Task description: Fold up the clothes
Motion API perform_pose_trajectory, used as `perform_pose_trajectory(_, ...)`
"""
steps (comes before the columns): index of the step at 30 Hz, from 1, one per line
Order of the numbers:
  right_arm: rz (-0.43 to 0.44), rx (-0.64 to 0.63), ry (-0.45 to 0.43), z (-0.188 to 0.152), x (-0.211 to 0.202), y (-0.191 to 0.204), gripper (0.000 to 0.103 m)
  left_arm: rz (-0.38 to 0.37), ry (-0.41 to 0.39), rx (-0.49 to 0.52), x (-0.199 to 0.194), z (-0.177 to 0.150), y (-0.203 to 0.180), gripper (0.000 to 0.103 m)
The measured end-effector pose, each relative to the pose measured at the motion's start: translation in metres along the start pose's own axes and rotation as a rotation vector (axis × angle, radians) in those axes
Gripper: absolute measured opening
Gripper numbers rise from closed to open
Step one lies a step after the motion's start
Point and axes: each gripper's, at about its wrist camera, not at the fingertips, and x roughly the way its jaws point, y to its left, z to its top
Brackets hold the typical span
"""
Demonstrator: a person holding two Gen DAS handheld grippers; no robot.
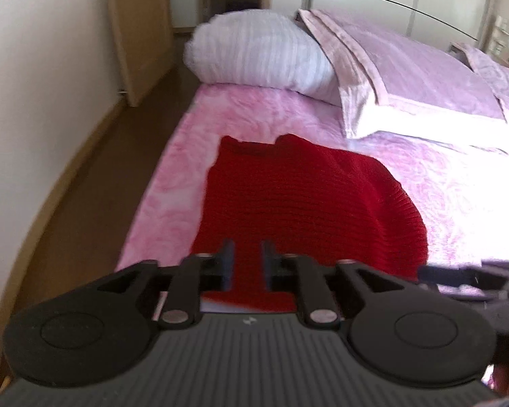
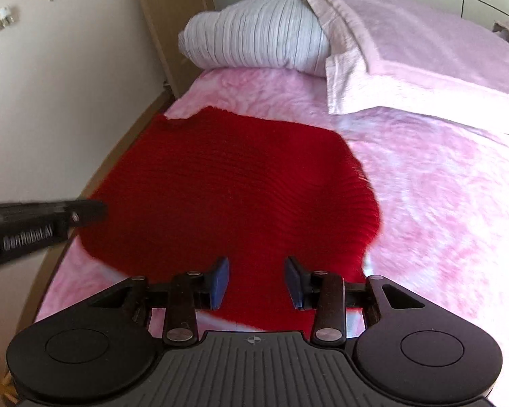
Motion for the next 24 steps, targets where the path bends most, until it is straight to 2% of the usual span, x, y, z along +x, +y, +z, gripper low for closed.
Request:
perform_pose_trajectory(2, -0.005, -0.013, 0.029, -0.012, -0.017, -0.001, 0.043, 0.01, 0.001, -0.034, -0.022, -0.008, -0.005, 0.028)
perform_pose_trajectory(4, -0.001, -0.021, 0.034, -0.027, -0.037, -0.002, 0.056, 0.021, 0.004, -0.057, -0.044, -0.016, -0.012, 0.03)
perform_pose_trajectory(5, 0.001, -0.02, 0.028, -0.034, -0.049, -0.002, 0.059, 0.025, 0.003, -0.059, -0.056, -0.021, -0.018, 0.031)
perform_pose_trajectory(10, -0.029, -0.033, 0.015, -0.066, -0.119, -0.006, 0.062, 0.047, 0.0, -0.069, -0.12, -0.048, -0.05, 0.035)
perform_pose_trajectory(12, -0.047, -0.051, 0.008, -0.077, -0.15, -0.01, 0.062, 0.047, -0.014, -0.071, -0.148, -0.056, -0.063, 0.044)
perform_pose_trajectory(16, -0.084, -0.064, -0.036, -0.098, -0.211, -0.017, 0.063, 0.048, -0.051, -0.064, -0.204, -0.072, -0.087, 0.053)
perform_pose_trajectory(19, -0.101, -0.05, -0.067, -0.11, -0.25, -0.02, 0.063, 0.088, -0.094, -0.049, -0.243, -0.082, -0.102, 0.066)
perform_pose_trajectory(21, -0.109, -0.042, -0.088, -0.116, -0.271, -0.02, 0.063, 0.122, -0.143, -0.035, -0.269, -0.09, -0.112, 0.084)
perform_pose_trajectory(22, -0.113, -0.044, -0.096, -0.118, -0.281, -0.019, 0.063, 0.137, -0.165, -0.03, -0.281, -0.093, -0.116, 0.086)
perform_pose_trajectory(24, -0.116, -0.051, -0.106, -0.123, -0.298, -0.015, 0.063, 0.117, -0.167, -0.057, -0.298, -0.097, -0.116, 0.087)
